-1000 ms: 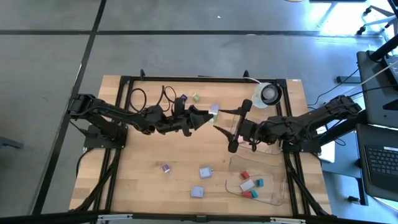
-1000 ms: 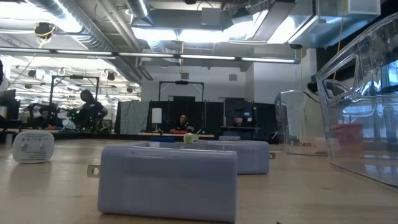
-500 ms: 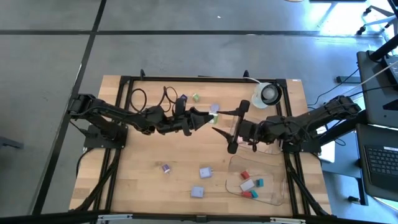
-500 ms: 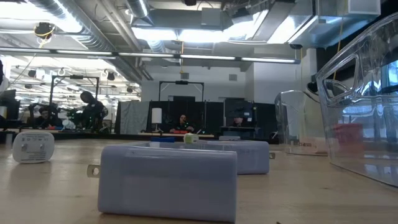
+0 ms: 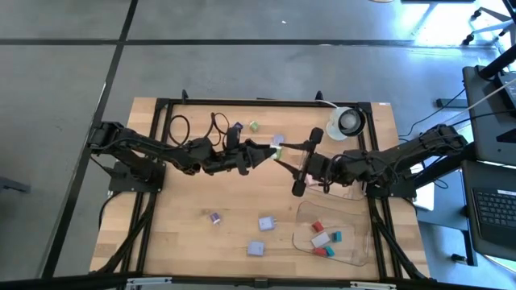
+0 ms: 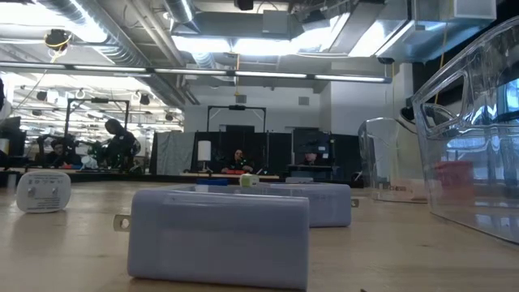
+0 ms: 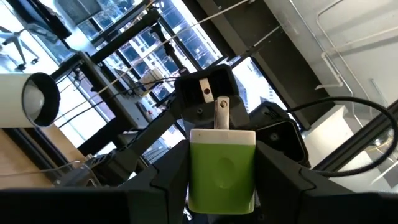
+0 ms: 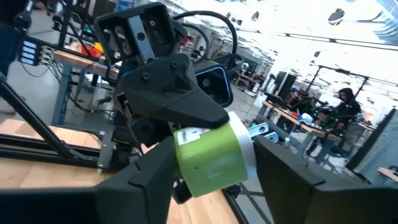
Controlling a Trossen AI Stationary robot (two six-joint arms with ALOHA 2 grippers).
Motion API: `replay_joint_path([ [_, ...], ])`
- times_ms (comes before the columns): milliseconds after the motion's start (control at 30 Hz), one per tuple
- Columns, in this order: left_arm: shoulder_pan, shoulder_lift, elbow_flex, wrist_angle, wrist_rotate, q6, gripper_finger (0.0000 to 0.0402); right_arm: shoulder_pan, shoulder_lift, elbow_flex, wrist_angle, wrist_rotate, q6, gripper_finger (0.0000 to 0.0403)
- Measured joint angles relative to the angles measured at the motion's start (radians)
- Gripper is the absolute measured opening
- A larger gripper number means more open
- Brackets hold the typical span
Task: Pick & Place Office items
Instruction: Put the bottom green charger adapter into the top transparent bin
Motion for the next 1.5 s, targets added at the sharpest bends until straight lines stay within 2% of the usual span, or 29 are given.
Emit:
replay_joint_path([
  [100, 0.0, 0.0, 0.0, -0.001, -0.009, -0.005, 0.0146, 0.001, 0.002, 0.0, 0.0, 0.013, -0.004, 0.0177],
  [300, -0.001, 0.002, 0.0, -0.001, -0.05, 0.0, 0.0165, 0.002, 0.005, -0.001, -0.002, 0.022, -0.007, 0.018],
  [467, 0.004, 0.003, 0.006, -0.012, -0.096, 0.024, 0.0195, 0.004, 0.019, -0.01, -0.043, -0.03, 0.001, 0.0184],
  [600, 0.028, -0.001, 0.006, -0.032, -0.079, 0.011, 0.0224, 0.004, 0.01, -0.004, -0.047, -0.044, 0.008, 0.0175],
  [767, 0.09, -0.015, 0.006, -0.086, -0.027, 0.003, 0.0261, 0.009, -0.007, -0.005, -0.123, -0.044, 0.107, 0.0173],
  [967, 0.152, -0.016, 0.006, -0.118, 0.089, 0.003, 0.0282, 0.008, -0.077, -0.005, -0.395, -0.052, 0.351, 0.0172],
  [1167, 0.188, -0.017, 0.005, -0.16, 0.158, 0.003, 0.0282, -0.003, -0.188, -0.004, -0.763, -0.052, 0.684, 0.0175],
  [1333, 0.198, -0.017, 0.005, -0.185, 0.169, 0.003, 0.0283, -0.042, -0.264, -0.004, -1.135, -0.111, 0.994, 0.0177],
  [1433, 0.198, -0.017, 0.004, -0.197, 0.168, 0.003, 0.0282, -0.066, -0.262, -0.005, -1.343, -0.158, 1.177, 0.0177],
  [1500, 0.197, -0.017, 0.004, -0.202, 0.166, 0.003, 0.0281, -0.074, -0.25, -0.024, -1.42, -0.17, 1.267, 0.0177],
])
